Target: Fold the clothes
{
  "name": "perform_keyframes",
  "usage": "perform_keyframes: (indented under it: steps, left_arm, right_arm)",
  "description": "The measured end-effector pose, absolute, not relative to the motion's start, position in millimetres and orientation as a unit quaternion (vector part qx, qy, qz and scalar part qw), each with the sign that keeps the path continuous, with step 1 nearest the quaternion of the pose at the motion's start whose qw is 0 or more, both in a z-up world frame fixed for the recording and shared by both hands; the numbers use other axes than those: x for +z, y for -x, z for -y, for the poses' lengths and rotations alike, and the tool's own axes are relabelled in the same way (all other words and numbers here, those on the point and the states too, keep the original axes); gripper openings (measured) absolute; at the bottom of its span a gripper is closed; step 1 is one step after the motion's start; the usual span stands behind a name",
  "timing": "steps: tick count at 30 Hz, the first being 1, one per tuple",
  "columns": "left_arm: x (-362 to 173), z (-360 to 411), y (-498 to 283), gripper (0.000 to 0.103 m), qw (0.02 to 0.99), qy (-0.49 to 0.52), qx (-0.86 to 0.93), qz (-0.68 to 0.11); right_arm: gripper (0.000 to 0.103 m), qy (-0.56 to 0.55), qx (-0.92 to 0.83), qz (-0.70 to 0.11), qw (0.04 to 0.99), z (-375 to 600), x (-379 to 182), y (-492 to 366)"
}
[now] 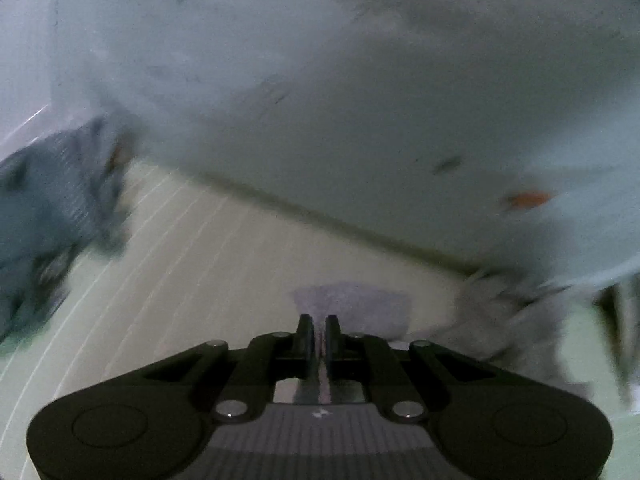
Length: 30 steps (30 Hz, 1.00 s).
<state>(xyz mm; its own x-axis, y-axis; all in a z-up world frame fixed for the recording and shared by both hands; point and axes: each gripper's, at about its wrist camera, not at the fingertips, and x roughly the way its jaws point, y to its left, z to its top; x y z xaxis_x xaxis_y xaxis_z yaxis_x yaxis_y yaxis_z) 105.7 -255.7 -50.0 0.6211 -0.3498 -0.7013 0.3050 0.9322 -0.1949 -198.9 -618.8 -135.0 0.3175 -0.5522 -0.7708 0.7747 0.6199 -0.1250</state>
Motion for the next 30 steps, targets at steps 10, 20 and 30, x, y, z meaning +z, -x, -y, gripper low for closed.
perform_keyframes:
  steps: [10,20,30]
  left_arm:
    - [-72,256,-103,0.052,0.873,0.034,-0.213,-0.437]
    - [-110,304,-96,0.071,0.837,-0.041,-0.268,-0.475]
    - [-125,311,-98,0.036,0.841,-0.075,-0.273,-0.461]
  right_arm:
    - [0.084,-0.120,-0.394,-0.398,0.820,605,-122,186]
    - [0.103,-0.126,-0.379,-0.391,0.829,600,-118,185]
    - [0.103,-0.129,-0.389,-0.404,0.818,601,-122,184]
